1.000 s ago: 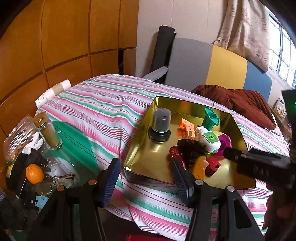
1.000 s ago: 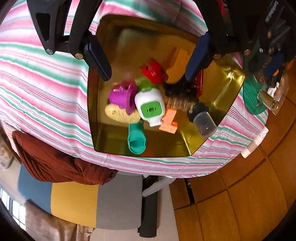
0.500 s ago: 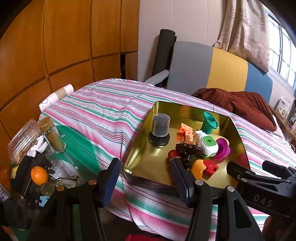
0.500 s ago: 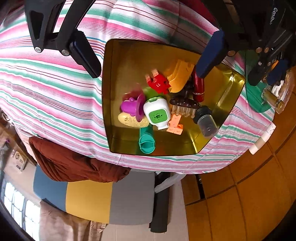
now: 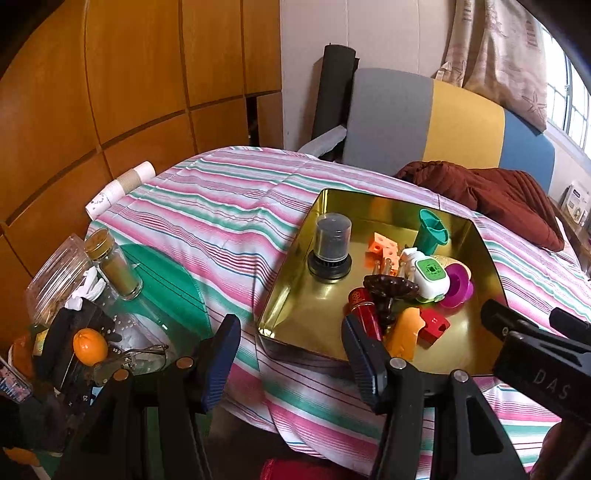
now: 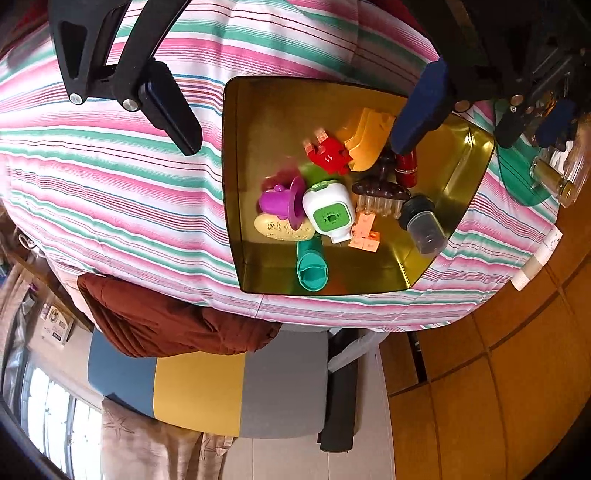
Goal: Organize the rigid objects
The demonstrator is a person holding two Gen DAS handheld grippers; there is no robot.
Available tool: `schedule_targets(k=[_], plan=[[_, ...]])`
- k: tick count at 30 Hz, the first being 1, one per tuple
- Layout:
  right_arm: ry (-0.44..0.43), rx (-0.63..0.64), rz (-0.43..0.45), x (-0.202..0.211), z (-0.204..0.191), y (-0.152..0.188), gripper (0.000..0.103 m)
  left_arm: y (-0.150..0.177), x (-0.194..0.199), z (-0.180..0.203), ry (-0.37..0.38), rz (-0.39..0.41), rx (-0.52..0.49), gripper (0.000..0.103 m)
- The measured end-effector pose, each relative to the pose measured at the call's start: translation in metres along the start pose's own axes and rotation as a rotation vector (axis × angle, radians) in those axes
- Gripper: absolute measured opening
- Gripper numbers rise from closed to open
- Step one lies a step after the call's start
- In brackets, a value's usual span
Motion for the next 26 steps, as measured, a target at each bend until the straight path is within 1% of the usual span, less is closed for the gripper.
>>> schedule_targets(k=[6, 12, 16, 21, 26], plan=[[0.004, -0.011, 0.001, 0.001, 0.000, -0.001, 0.103, -0.001, 0.000, -0.001, -0.010, -0.009, -0.008, 0.057], [0.007, -0.023, 0.024, 0.005, 0.000, -0.003, 0.103, 0.003, -0.003, 0.003, -0.015, -0.033, -0.031, 0.057], [0.031, -0.031, 0.021, 0.004, 0.004, -0.003, 0.103, 0.004, -0.002, 0.005, -0.017, -0.034, -0.047, 0.057], [0.034, -0.054, 0.021, 0.003, 0.010, -0.002, 0.103, 0.006, -0.001, 0.010, 0.002, -0.041, -0.064, 0.057], [0.032, -0.052, 0.019, 0.001, 0.010, -0.001, 0.103, 0.007, 0.002, 0.013, -0.025, -0.013, -0.086, 0.057]])
Point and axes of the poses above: each gripper's, at about its wrist camera, not at the fingertips, and x roughly against the way its jaws point, z to its right, y to its underside, the point moved 5 cm from there along -x, roughly the way its jaws point, and after that the axes turned 1 degree about -x, right-handed, at the moved point
